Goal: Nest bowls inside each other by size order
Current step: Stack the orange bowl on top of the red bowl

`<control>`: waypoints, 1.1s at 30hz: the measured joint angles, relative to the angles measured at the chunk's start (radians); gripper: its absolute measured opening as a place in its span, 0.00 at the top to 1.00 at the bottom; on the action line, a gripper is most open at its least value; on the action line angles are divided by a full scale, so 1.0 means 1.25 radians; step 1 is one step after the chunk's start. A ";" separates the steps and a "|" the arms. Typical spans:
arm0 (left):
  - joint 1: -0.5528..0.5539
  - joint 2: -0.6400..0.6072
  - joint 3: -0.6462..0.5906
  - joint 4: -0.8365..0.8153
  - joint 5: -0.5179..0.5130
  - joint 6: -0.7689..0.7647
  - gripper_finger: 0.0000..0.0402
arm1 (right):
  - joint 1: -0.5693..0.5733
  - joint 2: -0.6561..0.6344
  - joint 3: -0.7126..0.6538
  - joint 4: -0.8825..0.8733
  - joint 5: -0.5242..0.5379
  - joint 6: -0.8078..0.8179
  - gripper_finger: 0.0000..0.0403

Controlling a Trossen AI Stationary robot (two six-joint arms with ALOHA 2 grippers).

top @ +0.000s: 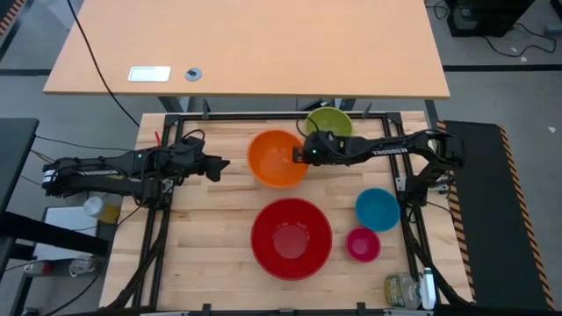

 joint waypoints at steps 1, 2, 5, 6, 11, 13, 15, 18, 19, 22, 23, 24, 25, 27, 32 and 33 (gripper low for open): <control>0.000 0.000 0.000 0.000 -0.004 0.000 0.42 | -0.001 0.000 0.000 0.013 0.001 0.000 0.95; 0.001 0.000 0.000 0.000 -0.006 0.000 0.42 | -0.004 0.000 0.000 0.023 0.002 0.000 0.95; 0.001 0.000 0.000 0.012 -0.007 0.000 0.42 | -0.012 0.000 0.000 0.053 -0.010 -0.019 0.93; 0.001 0.000 0.000 0.013 -0.007 0.000 0.42 | -0.014 -0.003 0.000 0.067 -0.021 -0.040 0.92; 0.001 -0.006 0.000 0.016 -0.007 0.000 0.42 | -0.016 -0.042 0.029 0.154 -0.162 -0.207 0.93; 0.001 -0.008 0.000 0.036 -0.007 0.000 0.42 | -0.009 -0.056 0.059 0.127 -0.257 -0.276 0.94; 0.003 -0.007 0.000 0.058 -0.007 0.000 0.42 | 0.008 -0.063 0.102 0.058 -0.324 -0.336 0.94; 0.018 -0.005 0.000 0.111 -0.006 -0.001 0.42 | 0.060 -0.065 0.194 -0.111 -0.340 -0.430 0.94; 0.026 -0.005 0.000 0.123 -0.007 -0.002 0.42 | 0.082 -0.067 0.225 -0.171 -0.327 -0.464 0.94; 0.051 -0.005 0.000 0.155 -0.007 -0.007 0.42 | 0.149 -0.067 0.290 -0.308 -0.262 -0.558 0.93; 0.060 -0.005 0.000 0.160 -0.007 -0.015 0.42 | 0.167 -0.067 0.306 -0.343 -0.246 -0.580 0.93; 0.068 -0.005 0.000 0.162 -0.007 -0.023 0.42 | 0.182 -0.067 0.319 -0.370 -0.242 -0.599 0.93; 0.075 -0.005 0.000 0.163 -0.007 -0.031 0.42 | 0.194 -0.067 0.327 -0.386 -0.243 -0.616 0.93; 0.083 -0.004 0.000 0.173 -0.007 -0.041 0.42 | 0.220 -0.068 0.329 -0.399 -0.249 -0.642 0.93; 0.080 -0.004 0.000 0.213 -0.007 -0.053 0.42 | 0.285 -0.050 0.328 -0.446 -0.228 -0.649 0.93; 0.076 -0.004 0.000 0.227 -0.007 -0.052 0.42 | 0.297 -0.040 0.328 -0.444 -0.216 -0.637 0.93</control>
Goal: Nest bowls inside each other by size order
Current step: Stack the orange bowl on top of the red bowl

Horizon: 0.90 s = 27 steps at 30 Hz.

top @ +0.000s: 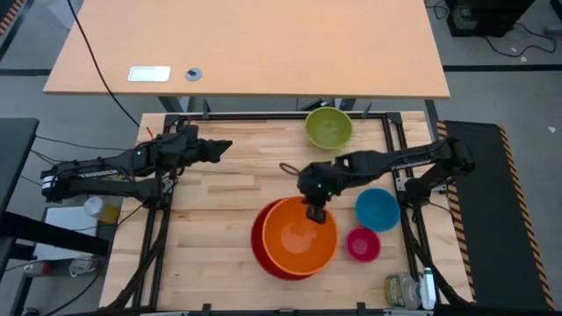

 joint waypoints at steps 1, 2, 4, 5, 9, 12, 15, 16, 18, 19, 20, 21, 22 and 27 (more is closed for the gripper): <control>-0.003 0.002 0.000 0.017 0.000 0.006 0.42 | 0.011 0.009 0.000 0.007 0.012 0.012 0.93; -0.007 0.005 0.000 0.036 0.000 0.013 0.42 | 0.019 0.018 0.000 0.015 0.026 0.031 0.93; -0.021 0.013 0.000 0.066 0.003 0.027 0.42 | 0.036 0.054 0.000 0.053 0.049 0.072 0.93; -0.030 0.016 0.000 0.088 0.008 0.040 0.42 | 0.042 0.071 0.000 0.069 0.062 0.097 0.93; -0.069 0.016 0.000 0.094 0.039 0.053 0.42 | 0.049 0.136 0.000 0.080 0.072 0.175 0.93; -0.105 0.016 0.000 0.069 0.040 0.051 0.42 | 0.054 0.175 0.000 0.058 0.074 0.209 0.93; -0.136 0.015 0.000 0.043 0.040 0.052 0.42 | 0.057 0.197 0.000 0.053 0.078 0.221 0.92; -0.141 0.015 0.000 0.031 0.040 0.052 0.42 | 0.058 0.198 0.000 0.048 0.078 0.222 0.92; -0.153 0.015 0.000 0.015 0.039 0.052 0.42 | 0.059 0.198 0.000 0.037 0.085 0.226 0.91; -0.158 0.015 0.000 0.012 0.039 0.052 0.42 | 0.059 0.196 0.000 0.036 0.090 0.228 0.90; -0.163 0.015 0.000 0.011 0.039 0.052 0.42 | 0.059 0.194 0.000 0.029 0.095 0.230 0.89; -0.167 0.015 0.000 0.011 0.039 0.052 0.42 | 0.059 0.193 0.000 0.019 0.099 0.229 0.87; -0.170 0.015 0.000 0.011 0.039 0.052 0.42 | 0.056 0.190 0.000 0.015 0.102 0.229 0.86; -0.175 0.015 0.000 0.010 0.039 0.067 0.42 | 0.046 0.182 0.000 -0.004 0.084 0.223 0.72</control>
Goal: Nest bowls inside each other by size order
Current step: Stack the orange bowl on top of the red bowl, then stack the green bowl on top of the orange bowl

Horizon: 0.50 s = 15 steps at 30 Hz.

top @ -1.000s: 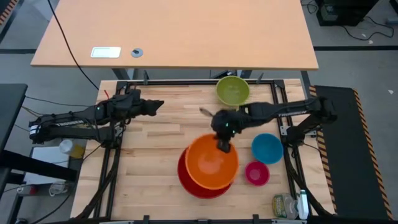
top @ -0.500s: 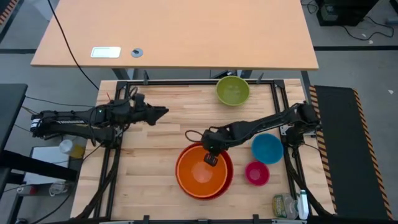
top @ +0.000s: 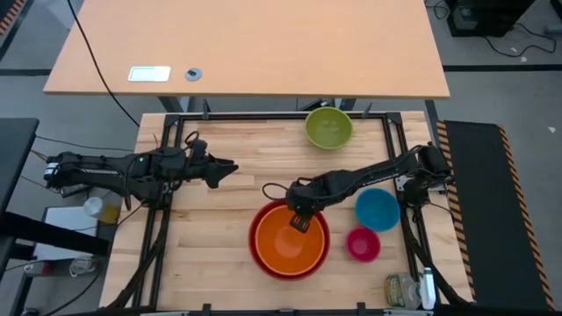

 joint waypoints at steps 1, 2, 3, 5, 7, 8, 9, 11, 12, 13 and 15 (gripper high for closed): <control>0.000 0.000 0.000 0.001 0.000 0.002 0.42 | -0.003 -0.001 0.000 -0.005 -0.010 -0.002 0.69; 0.000 0.000 0.000 0.001 0.000 0.002 0.42 | -0.007 -0.005 0.000 -0.011 -0.021 0.000 0.66; 0.000 0.000 0.000 0.002 0.000 0.002 0.42 | -0.011 -0.011 0.000 -0.017 -0.035 0.005 0.63; 0.000 0.000 0.000 0.002 0.001 0.001 0.42 | -0.017 -0.032 0.000 -0.028 -0.046 0.023 0.58; 0.000 0.000 0.000 0.003 0.002 0.000 0.42 | -0.019 -0.063 0.000 -0.035 -0.043 0.031 0.55; 0.000 0.000 0.000 0.003 0.003 -0.001 0.42 | -0.020 -0.080 0.000 -0.039 -0.034 0.034 0.54; 0.000 0.000 0.000 0.003 0.003 -0.003 0.42 | -0.020 -0.098 0.000 -0.046 -0.018 0.035 0.53; 0.000 0.000 0.000 0.003 0.003 -0.008 0.42 | -0.019 -0.134 0.000 -0.076 0.027 0.037 0.52; 0.000 0.000 0.000 0.004 0.003 -0.013 0.42 | -0.020 -0.151 0.000 -0.098 0.056 0.042 0.52; 0.000 0.000 0.000 0.004 0.003 -0.015 0.42 | -0.025 -0.168 -0.003 -0.117 0.079 0.048 0.52; 0.000 0.000 0.000 0.005 0.004 -0.016 0.42 | -0.045 -0.212 -0.035 -0.127 0.099 0.066 0.53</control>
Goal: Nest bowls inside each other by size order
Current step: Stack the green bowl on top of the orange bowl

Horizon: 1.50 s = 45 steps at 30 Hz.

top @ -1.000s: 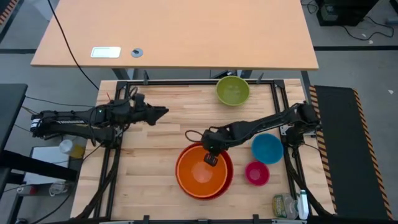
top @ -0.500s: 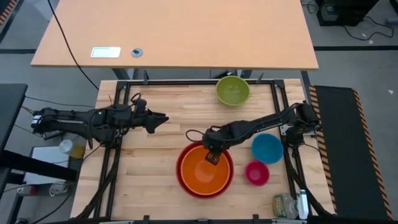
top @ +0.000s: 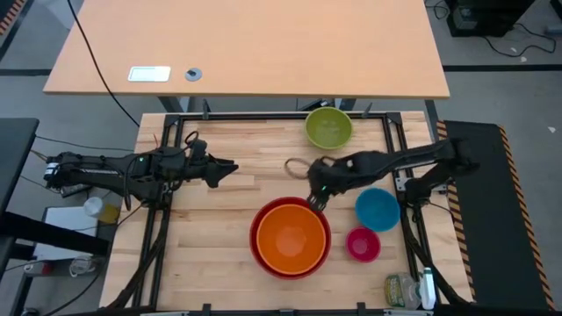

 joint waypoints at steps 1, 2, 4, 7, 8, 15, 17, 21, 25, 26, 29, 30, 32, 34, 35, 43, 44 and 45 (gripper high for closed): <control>0.000 0.000 0.000 0.001 0.000 -0.002 0.42 | -0.013 -0.024 -0.026 0.000 0.009 0.013 0.53; 0.000 0.000 0.000 0.000 0.000 -0.006 0.42 | -0.026 -0.049 -0.055 0.003 0.013 0.024 0.53; 0.000 0.000 0.000 0.001 0.000 -0.013 0.42 | -0.053 -0.107 -0.127 0.027 0.024 0.054 0.54; 0.000 0.000 0.000 0.001 0.001 -0.020 0.42 | -0.102 -0.197 -0.244 0.081 0.045 0.120 0.54; 0.000 0.000 0.000 0.000 0.001 -0.020 0.42 | -0.123 -0.225 -0.282 0.104 0.052 0.145 0.54; 0.001 0.000 0.000 0.003 0.001 -0.023 0.42 | -0.279 -0.370 -0.506 0.254 0.055 0.264 0.53; 0.001 0.000 0.000 0.003 0.001 -0.023 0.42 | -0.322 -0.393 -0.557 0.324 0.055 0.269 0.51; 0.001 0.000 0.000 0.002 -0.003 -0.023 0.42 | -0.397 -0.411 -0.631 0.457 0.053 0.323 0.42; 0.001 0.000 0.000 0.003 -0.013 -0.023 0.42 | -0.467 -0.397 -0.681 0.563 0.053 0.373 0.34; 0.001 0.000 0.000 0.002 -0.019 -0.023 0.42 | -0.483 -0.390 -0.688 0.577 0.054 0.377 0.33; 0.001 0.000 0.000 0.002 -0.029 -0.023 0.42 | -0.529 -0.366 -0.693 0.625 0.056 0.378 0.31; 0.001 0.000 0.000 0.002 -0.032 -0.023 0.42 | -0.544 -0.356 -0.693 0.639 0.056 0.378 0.32; 0.001 0.000 0.000 0.002 -0.042 -0.022 0.42 | -0.572 -0.334 -0.693 0.670 0.055 0.378 0.33; 0.001 0.001 0.000 0.002 -0.049 -0.022 0.42 | -0.598 -0.308 -0.693 0.704 0.045 0.388 0.37; 0.001 0.002 0.000 0.002 -0.054 -0.022 0.42 | -0.609 -0.293 -0.693 0.714 0.036 0.395 0.39; 0.001 0.018 0.002 -0.002 -0.061 -0.022 0.42 | -0.655 -0.195 -0.693 0.759 -0.049 0.400 0.63; 0.001 0.020 0.002 0.000 -0.061 -0.022 0.42 | -0.655 -0.189 -0.693 0.760 -0.053 0.400 0.67; 0.001 0.024 0.002 0.006 -0.061 -0.022 0.42 | -0.655 -0.186 -0.693 0.758 -0.055 0.400 0.71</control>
